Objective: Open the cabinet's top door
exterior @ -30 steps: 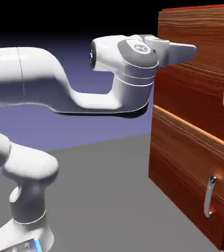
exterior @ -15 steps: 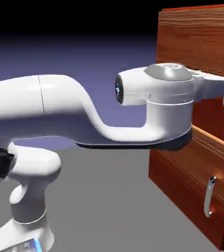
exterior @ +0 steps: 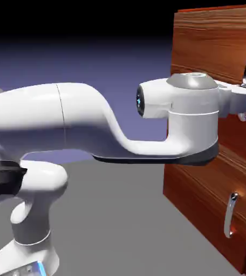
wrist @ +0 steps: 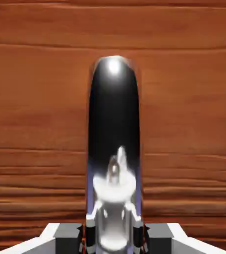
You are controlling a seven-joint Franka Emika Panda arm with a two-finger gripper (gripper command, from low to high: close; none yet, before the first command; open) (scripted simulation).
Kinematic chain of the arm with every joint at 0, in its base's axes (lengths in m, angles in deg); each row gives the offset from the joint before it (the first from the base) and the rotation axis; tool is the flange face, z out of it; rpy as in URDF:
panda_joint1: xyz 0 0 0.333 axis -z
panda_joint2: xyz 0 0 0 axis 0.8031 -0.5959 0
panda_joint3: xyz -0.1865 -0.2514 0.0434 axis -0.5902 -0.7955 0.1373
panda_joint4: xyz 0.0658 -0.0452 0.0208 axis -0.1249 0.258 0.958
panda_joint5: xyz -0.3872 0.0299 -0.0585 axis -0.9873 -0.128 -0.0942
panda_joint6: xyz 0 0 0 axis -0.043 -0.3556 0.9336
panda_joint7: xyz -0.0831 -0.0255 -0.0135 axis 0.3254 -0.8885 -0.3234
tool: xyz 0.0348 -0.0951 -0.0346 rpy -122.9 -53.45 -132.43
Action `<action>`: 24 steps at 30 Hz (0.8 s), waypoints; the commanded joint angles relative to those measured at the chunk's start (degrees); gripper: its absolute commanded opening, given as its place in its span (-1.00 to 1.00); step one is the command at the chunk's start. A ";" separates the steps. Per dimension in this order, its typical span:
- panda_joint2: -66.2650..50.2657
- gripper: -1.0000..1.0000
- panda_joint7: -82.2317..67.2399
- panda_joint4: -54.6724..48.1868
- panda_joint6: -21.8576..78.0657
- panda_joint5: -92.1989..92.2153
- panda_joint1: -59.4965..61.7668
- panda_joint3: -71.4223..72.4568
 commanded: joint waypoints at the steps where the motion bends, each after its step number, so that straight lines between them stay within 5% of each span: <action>1: 0.14 -1.00 0.28 1.72 1.08 0.31 2.08 1.47; 24: 13.58 -1.00 -5.60 37.06 18.74 28.43 49.62 40.58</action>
